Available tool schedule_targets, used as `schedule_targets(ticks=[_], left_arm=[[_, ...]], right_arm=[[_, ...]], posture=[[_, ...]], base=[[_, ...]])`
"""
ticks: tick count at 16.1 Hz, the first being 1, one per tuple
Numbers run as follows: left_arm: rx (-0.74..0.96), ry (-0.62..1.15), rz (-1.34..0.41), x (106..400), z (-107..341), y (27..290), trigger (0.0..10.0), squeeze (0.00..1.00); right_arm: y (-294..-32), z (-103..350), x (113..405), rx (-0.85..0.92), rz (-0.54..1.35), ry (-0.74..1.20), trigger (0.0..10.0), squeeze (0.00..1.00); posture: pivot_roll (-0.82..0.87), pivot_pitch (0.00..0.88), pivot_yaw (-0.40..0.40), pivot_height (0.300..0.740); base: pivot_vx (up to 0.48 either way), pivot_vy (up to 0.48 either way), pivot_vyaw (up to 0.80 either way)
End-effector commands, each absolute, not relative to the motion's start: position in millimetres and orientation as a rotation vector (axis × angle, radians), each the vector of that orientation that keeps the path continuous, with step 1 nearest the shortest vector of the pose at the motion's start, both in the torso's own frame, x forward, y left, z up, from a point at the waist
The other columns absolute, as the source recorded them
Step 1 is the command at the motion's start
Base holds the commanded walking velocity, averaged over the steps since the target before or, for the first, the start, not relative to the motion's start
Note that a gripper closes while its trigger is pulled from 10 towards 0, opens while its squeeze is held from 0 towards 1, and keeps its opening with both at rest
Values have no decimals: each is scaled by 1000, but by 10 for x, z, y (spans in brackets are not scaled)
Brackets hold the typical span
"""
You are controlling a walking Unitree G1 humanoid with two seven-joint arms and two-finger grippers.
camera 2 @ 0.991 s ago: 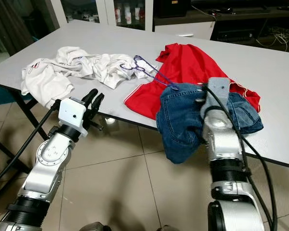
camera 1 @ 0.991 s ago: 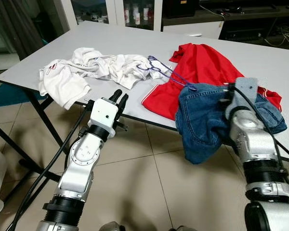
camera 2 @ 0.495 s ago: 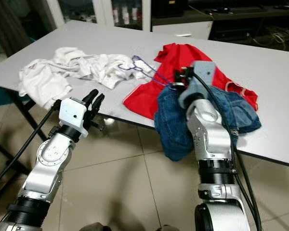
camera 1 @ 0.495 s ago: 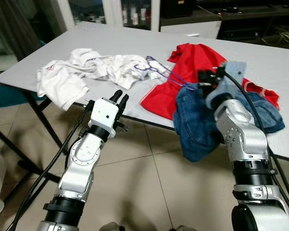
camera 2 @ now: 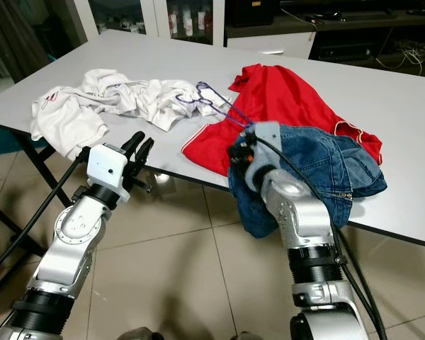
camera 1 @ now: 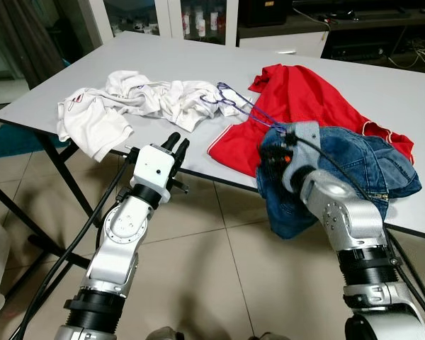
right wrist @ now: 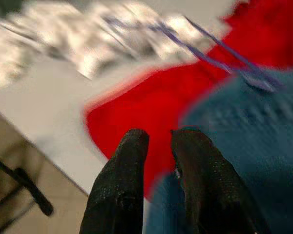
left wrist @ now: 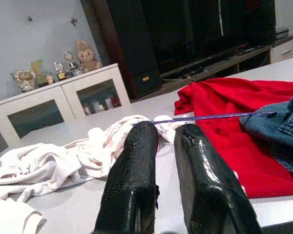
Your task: Hang hanger
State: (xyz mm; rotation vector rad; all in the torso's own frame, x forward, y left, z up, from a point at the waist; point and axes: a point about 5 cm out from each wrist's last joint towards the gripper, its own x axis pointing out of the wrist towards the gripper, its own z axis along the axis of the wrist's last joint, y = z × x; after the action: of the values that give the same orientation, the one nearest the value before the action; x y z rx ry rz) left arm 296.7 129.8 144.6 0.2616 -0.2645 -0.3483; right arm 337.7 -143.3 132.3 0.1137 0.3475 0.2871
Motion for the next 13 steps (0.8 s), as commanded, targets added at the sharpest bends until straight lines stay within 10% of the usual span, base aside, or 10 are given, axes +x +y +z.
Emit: schedule_targets(ticks=[1,13], left_arm=[[259,-266,-345,2959,1465,1310,10000,0],[256,-267,-346,2952,1463,1290,10000,0]], right_arm=[[-1585,1298,3419,102,178,382,10000,0],[-2240,1202,3484,-4,-296,409,10000,0]], posture=[[-92,0,51,740],[-87,0,49,740]], base=[[0,0,0],[0,0,0]])
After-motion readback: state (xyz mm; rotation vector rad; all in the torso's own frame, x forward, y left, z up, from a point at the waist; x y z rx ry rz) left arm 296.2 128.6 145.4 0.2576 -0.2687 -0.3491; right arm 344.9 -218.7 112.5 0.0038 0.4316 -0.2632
